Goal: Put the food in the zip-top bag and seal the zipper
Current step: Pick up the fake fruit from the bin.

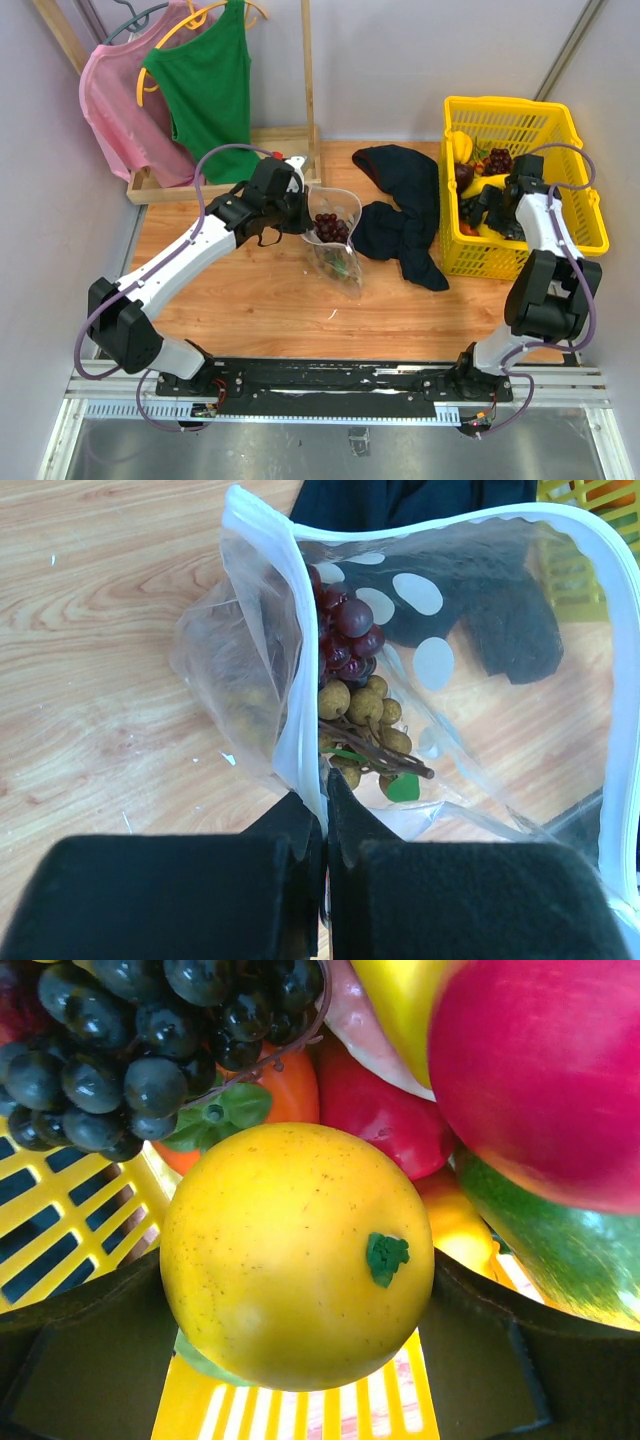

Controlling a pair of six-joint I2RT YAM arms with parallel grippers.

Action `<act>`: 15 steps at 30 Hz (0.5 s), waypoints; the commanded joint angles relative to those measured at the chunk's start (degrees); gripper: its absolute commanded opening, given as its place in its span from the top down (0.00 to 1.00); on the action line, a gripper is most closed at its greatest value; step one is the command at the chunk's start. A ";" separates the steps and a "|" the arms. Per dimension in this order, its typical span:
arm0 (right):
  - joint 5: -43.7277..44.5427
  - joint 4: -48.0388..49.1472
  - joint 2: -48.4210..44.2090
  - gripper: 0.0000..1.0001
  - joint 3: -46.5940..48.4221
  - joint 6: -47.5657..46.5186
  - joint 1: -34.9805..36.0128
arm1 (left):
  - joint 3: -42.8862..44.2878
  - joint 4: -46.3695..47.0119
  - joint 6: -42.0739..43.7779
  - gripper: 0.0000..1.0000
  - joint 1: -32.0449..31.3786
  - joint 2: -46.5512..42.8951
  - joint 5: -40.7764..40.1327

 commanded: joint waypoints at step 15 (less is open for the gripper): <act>5.68 -6.13 -19.11 0.55 6.16 -0.83 7.18 | -0.59 1.87 0.88 1.00 0.68 -2.35 -0.72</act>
